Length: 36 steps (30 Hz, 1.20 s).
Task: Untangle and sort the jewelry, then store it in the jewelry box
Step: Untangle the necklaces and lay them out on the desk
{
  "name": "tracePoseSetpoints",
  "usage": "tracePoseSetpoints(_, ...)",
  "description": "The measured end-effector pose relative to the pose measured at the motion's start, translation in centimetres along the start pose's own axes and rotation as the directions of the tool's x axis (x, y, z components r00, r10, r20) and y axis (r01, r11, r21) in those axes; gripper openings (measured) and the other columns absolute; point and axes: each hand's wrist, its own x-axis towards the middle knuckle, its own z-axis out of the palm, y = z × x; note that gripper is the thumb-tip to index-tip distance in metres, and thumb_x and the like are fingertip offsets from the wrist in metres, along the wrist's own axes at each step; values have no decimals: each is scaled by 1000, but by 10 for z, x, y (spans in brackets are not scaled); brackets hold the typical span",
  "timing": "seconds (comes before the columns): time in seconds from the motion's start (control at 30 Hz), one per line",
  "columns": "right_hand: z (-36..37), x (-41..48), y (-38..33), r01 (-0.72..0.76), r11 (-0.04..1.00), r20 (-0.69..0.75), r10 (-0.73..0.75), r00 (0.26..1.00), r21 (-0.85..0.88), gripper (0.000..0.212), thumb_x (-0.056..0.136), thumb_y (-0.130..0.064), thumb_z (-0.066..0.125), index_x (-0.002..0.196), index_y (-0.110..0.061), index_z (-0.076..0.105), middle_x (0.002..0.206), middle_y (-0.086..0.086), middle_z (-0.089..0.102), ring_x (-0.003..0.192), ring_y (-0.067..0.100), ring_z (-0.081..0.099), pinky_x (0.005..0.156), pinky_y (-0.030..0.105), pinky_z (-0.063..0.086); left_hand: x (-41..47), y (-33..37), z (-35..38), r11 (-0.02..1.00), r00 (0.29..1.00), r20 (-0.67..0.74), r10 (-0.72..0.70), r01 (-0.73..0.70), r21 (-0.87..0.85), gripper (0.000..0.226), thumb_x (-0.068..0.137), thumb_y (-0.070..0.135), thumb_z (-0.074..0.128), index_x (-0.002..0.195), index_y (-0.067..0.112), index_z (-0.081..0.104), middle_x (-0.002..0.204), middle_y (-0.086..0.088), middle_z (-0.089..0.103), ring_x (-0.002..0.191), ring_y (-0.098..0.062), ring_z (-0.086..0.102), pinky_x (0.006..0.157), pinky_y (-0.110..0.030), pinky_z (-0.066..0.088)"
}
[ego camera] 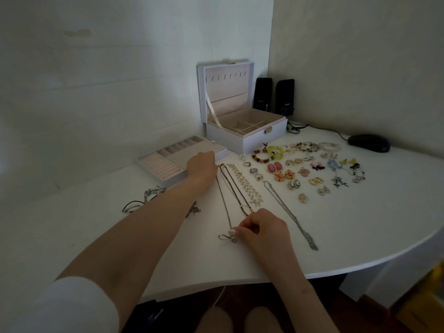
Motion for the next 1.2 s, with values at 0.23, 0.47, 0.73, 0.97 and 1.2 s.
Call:
tracePoseSetpoints(0.23,-2,2,2,14,999,-13,-14,1000,33,14,75,-20,76,65,-18,66,71,-6,58,65,0,50,61,9,35,-14,-10,-15,998,999,31,26,-24,-66,31,94,35,51,112,11,50,109,-10,59,97,-27,56,74,-33,40)
tracePoseSetpoints(0.47,-3,0,-2,26,992,-98,-13,995,125,11,82,-27,72,74,-27,64,82,-7,61,68,-4,50,64,3,37,-53,-52,-52,946,978,176,116,-55,-320,19,86,32,65,97,18,58,95,4,60,88,-13,54,73,-25,41)
tracePoseSetpoints(0.73,10,-3,-30,232,970,-324,-197,925,76,12,88,-23,64,77,-24,59,72,-13,56,61,1,50,57,8,38,-99,-96,-76,912,919,350,181,-23,-410,22,75,29,78,85,21,60,85,5,61,80,-10,57,72,-19,43)
tracePoseSetpoints(0.97,70,18,-63,298,954,4,-298,955,-29,8,90,-15,61,91,-13,69,88,-1,60,74,6,53,69,18,43,-105,-124,-89,882,877,406,257,-41,-469,24,78,6,74,93,20,62,92,5,63,89,-6,60,72,-12,48)
tracePoseSetpoints(1.2,100,48,-69,196,907,183,-135,974,-372,25,91,-4,51,114,-7,59,117,8,46,102,23,53,80,25,40,-105,-149,-95,881,902,380,204,0,-473,36,83,-17,52,95,15,63,99,8,64,84,9,61,71,-11,46)
